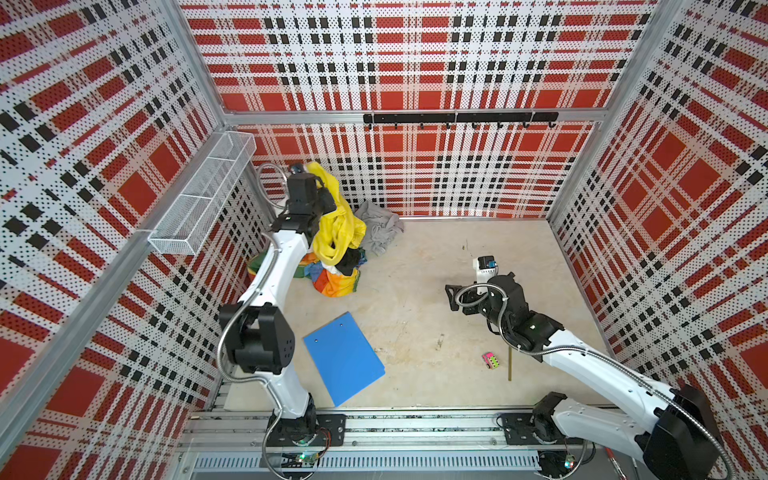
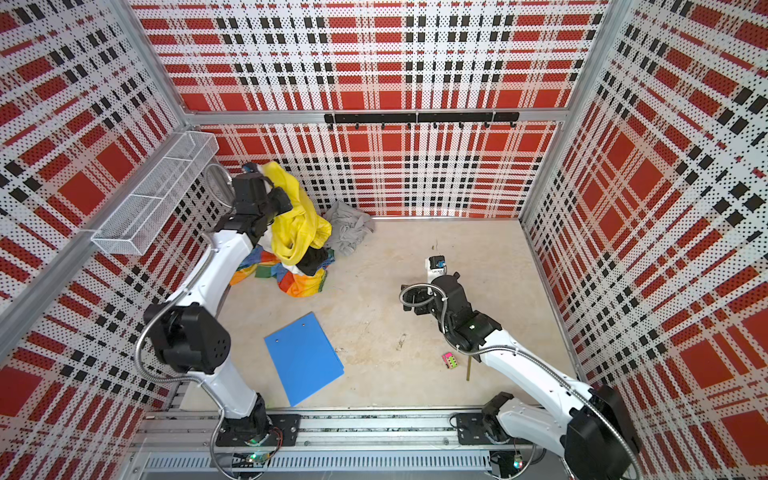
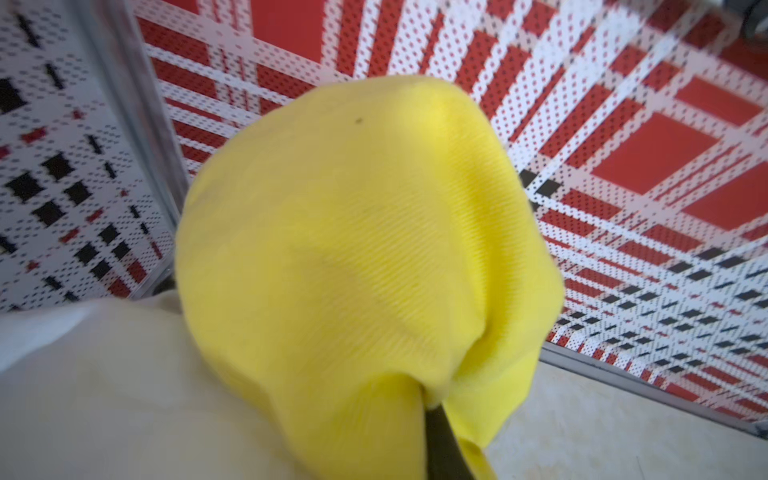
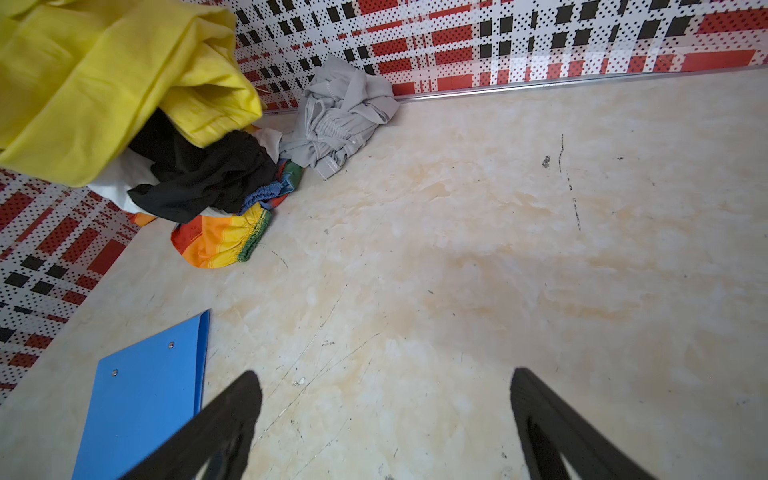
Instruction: Pick out a specific cloth from the pile
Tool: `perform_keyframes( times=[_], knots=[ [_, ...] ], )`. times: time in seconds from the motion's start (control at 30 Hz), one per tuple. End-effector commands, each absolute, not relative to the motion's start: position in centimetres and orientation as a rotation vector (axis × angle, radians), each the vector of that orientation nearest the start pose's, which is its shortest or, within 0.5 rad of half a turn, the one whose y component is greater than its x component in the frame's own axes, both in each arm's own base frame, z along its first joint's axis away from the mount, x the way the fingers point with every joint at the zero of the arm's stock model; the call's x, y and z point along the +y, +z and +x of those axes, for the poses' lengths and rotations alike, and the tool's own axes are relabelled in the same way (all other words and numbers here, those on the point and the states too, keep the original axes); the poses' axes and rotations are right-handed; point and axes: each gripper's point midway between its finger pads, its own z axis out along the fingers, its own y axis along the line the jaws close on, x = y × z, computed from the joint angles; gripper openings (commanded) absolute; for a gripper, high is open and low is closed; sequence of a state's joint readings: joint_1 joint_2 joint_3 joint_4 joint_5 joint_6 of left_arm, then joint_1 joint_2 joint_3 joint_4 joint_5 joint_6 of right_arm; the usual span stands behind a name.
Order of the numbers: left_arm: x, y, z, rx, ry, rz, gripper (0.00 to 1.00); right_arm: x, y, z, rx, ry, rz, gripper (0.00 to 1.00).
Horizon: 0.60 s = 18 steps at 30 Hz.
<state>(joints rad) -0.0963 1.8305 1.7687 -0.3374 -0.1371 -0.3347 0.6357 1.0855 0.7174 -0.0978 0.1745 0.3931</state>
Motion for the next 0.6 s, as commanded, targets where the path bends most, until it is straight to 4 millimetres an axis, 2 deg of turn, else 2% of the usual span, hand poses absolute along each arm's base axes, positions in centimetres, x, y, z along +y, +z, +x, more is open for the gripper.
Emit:
perform_keyframes(
  times=[0.0, 0.13, 0.23, 0.3, 0.4, 0.47, 0.5, 0.57],
  knots=[
    [-6.0, 27.9, 58.7, 2.004, -0.120, -0.227, 0.03, 18.6, 21.3, 30.8, 2.024, 0.451, -0.128, 1.00],
    [-9.5, 21.7, 59.7, 2.112, -0.199, -0.192, 0.08, 18.2, 21.3, 30.7, 2.026, 0.431, -0.121, 1.00],
    [-9.8, 17.3, 59.6, 2.190, -0.206, -0.212, 0.11, 18.3, 21.2, 30.8, 2.027, 0.432, -0.125, 1.00],
    [-9.6, 15.0, 59.3, 2.228, -0.238, -0.267, 0.19, 18.4, 21.1, 30.8, 2.028, 0.436, -0.127, 1.00],
    [-9.8, 12.8, 59.2, 2.255, -0.309, -0.289, 0.36, 18.6, 21.0, 30.9, 2.032, 0.438, -0.132, 1.00],
    [-10.1, 12.2, 59.4, 2.266, -0.326, -0.284, 0.45, 18.7, 21.0, 31.0, 2.032, 0.441, -0.135, 1.00],
    [-10.3, 12.1, 59.5, 2.268, -0.331, -0.275, 0.53, 18.8, 21.0, 31.0, 2.032, 0.441, -0.135, 1.00],
    [-10.7, 12.4, 59.7, 2.266, -0.353, -0.259, 0.61, 18.7, 21.1, 31.0, 2.030, 0.444, -0.132, 1.00]
  ],
)
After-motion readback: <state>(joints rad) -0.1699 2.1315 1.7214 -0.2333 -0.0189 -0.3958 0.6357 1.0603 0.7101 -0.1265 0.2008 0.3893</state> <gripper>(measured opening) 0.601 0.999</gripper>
